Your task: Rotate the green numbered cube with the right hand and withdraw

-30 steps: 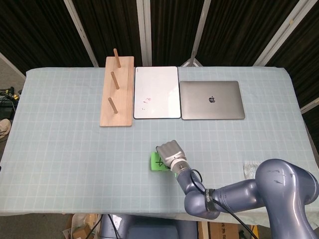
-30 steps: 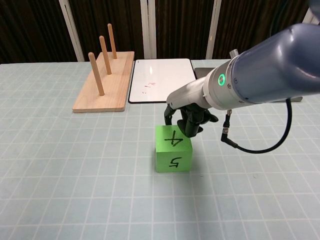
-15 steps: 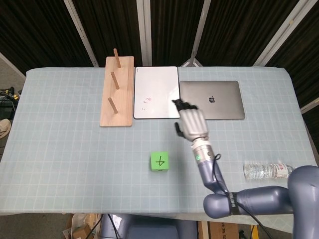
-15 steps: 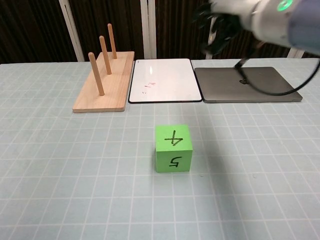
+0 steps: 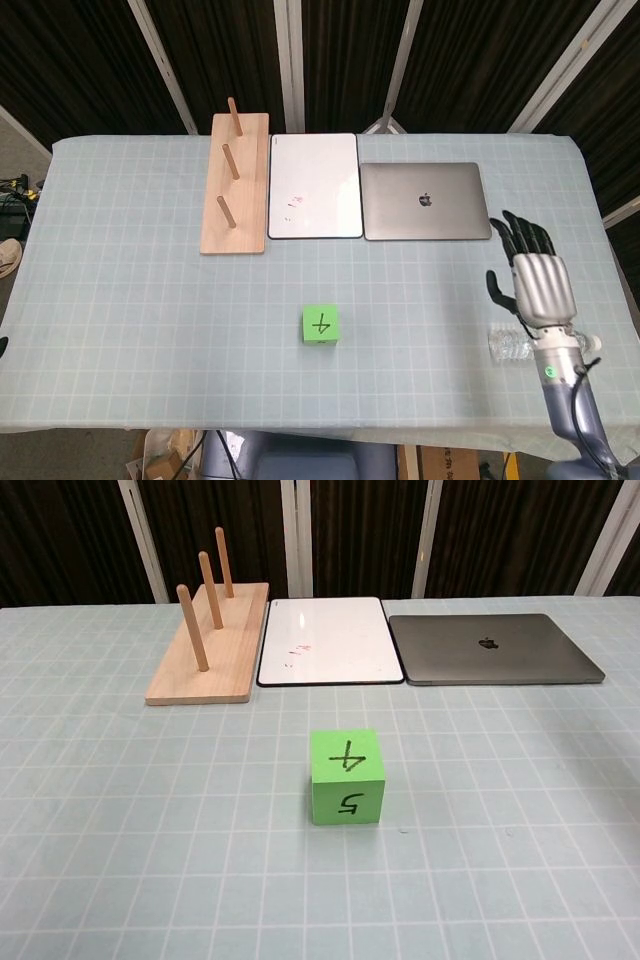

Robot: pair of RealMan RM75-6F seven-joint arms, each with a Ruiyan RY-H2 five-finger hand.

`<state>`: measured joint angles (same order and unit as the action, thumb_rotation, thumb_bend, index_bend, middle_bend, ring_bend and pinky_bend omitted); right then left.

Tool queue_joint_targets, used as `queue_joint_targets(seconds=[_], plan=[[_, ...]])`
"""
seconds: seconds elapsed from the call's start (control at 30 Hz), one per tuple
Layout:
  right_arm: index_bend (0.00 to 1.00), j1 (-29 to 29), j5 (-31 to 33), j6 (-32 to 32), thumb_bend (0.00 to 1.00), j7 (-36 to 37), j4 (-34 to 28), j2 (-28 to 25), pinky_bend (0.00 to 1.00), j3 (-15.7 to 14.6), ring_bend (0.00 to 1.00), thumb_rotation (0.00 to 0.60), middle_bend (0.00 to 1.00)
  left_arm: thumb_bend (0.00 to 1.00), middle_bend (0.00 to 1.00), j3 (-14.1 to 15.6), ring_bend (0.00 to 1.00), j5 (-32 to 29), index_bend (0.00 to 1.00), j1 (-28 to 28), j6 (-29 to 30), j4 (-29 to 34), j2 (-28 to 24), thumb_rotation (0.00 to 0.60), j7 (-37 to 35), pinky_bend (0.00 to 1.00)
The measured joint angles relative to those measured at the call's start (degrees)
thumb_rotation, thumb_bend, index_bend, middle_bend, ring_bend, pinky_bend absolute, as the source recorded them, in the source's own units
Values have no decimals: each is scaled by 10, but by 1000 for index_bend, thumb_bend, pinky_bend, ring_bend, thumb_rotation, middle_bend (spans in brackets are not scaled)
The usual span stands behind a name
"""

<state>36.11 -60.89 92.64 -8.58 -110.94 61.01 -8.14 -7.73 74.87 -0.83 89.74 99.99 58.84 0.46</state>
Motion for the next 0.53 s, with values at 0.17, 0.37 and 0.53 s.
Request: queue_joint_targets(seconds=[0.17,0.37,0.53], plan=[[114,-113,-123,58,439,20,73,15,79,-69,76,600,66,307,0,1,0,10,112,0,1,-3,-1,600,-9,0],[114,-206,-184,131,398,12,149,59,79,-82,74,600,50,307,0,4,0,23,112,0,6,-13,1,600,-16,0],[102,-222,-202,123,398,-6,154,62,79,-65,74,600,44,306,0,4,0,17,112,6,-6,-13,5,600,-2,0]])
